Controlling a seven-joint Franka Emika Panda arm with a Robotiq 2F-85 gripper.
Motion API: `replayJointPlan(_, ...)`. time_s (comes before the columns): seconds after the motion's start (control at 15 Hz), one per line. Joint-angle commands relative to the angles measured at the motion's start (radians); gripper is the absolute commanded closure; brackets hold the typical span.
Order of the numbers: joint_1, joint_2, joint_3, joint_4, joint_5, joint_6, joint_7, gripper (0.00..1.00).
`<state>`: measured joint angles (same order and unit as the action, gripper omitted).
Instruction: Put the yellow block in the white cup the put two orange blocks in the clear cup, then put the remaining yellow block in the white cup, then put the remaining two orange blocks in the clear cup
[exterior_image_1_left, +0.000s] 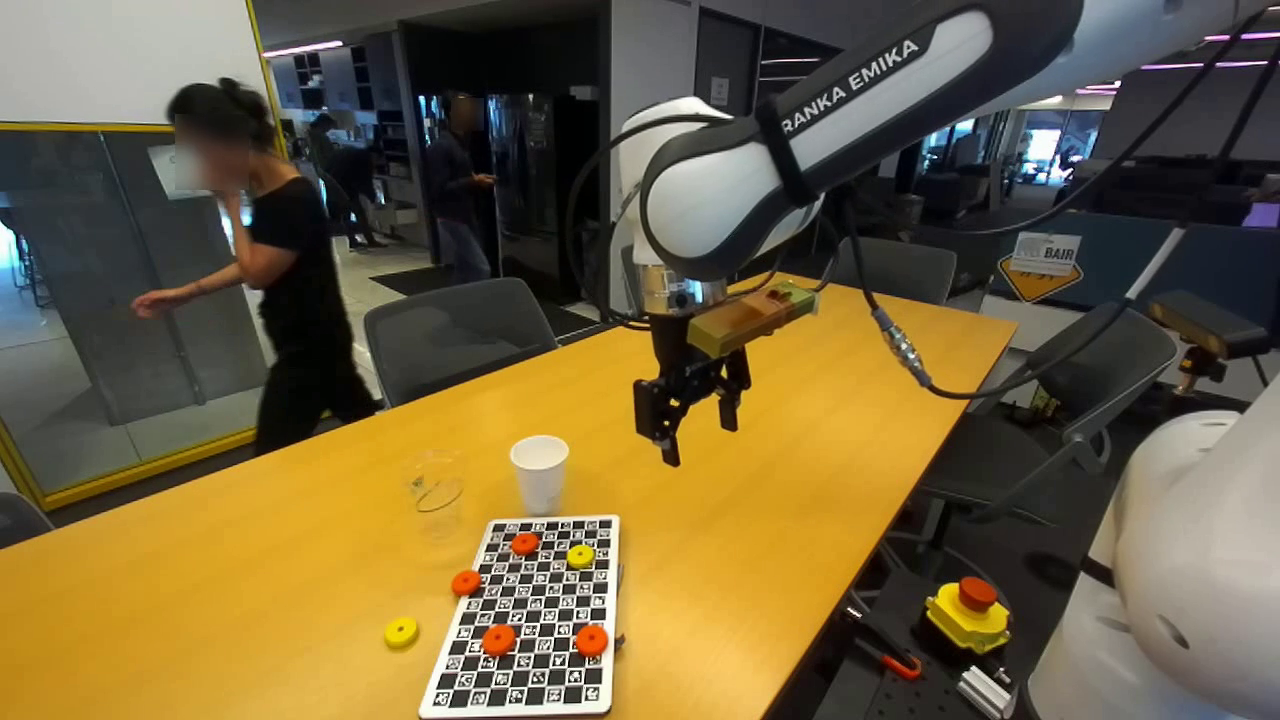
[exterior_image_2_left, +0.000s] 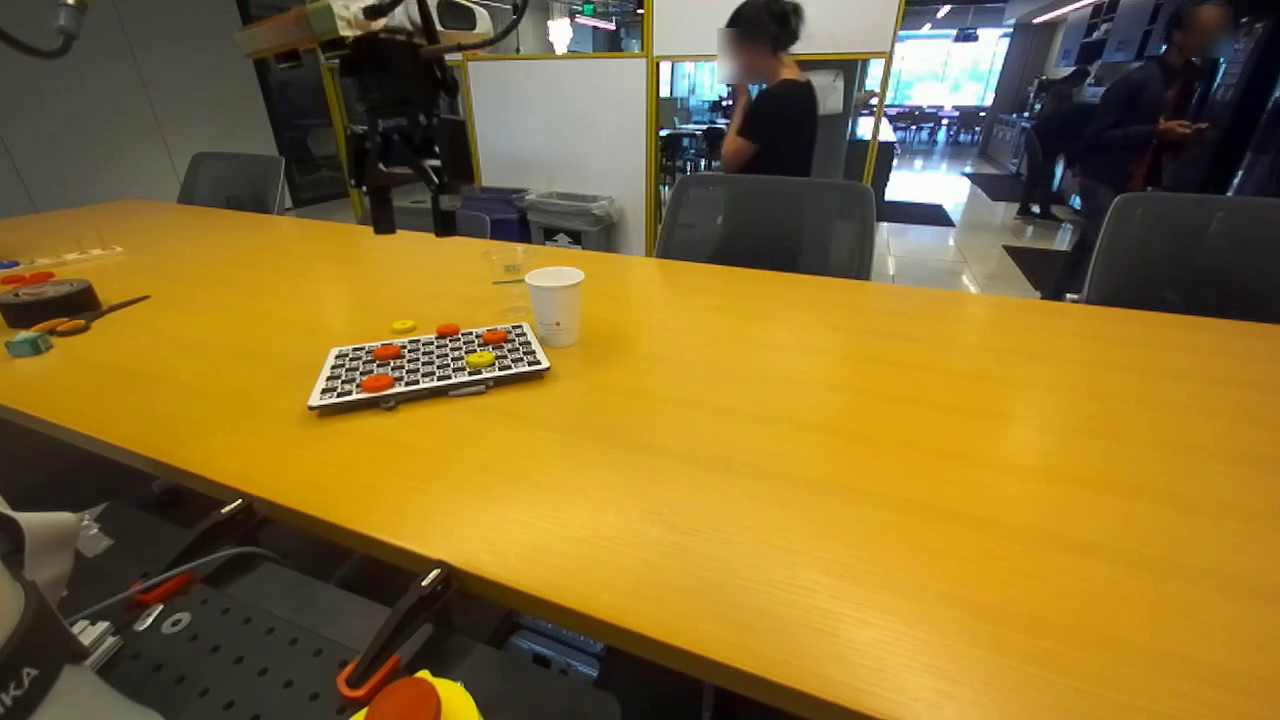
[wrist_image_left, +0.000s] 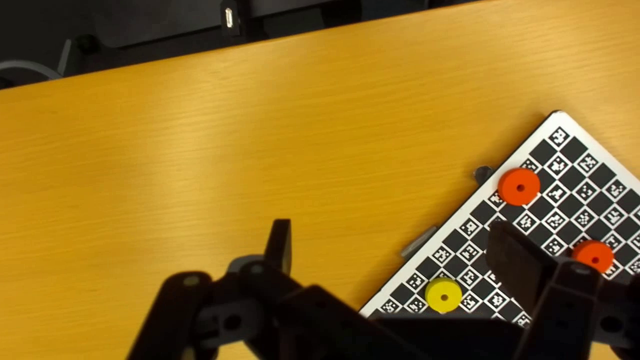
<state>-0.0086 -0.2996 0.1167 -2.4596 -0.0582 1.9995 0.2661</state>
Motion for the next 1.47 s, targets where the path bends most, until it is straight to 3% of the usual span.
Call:
replayJointPlan(0.0,0.028,0.054,-0.014,-0.01,0.055,0.127,-0.017,0.0)
replayJointPlan(0.8,0.079,0.404,-0.006,0.048,0.094,0.559,0.002,0.0)
replayJointPlan(1.0,0.088,0.487,-0.012,0.092,0.085,0.591,-0.004,0.0)
replayJointPlan(1.4,0.119,0.645,-0.049,0.226,0.04,0.548,0.015,0.0)
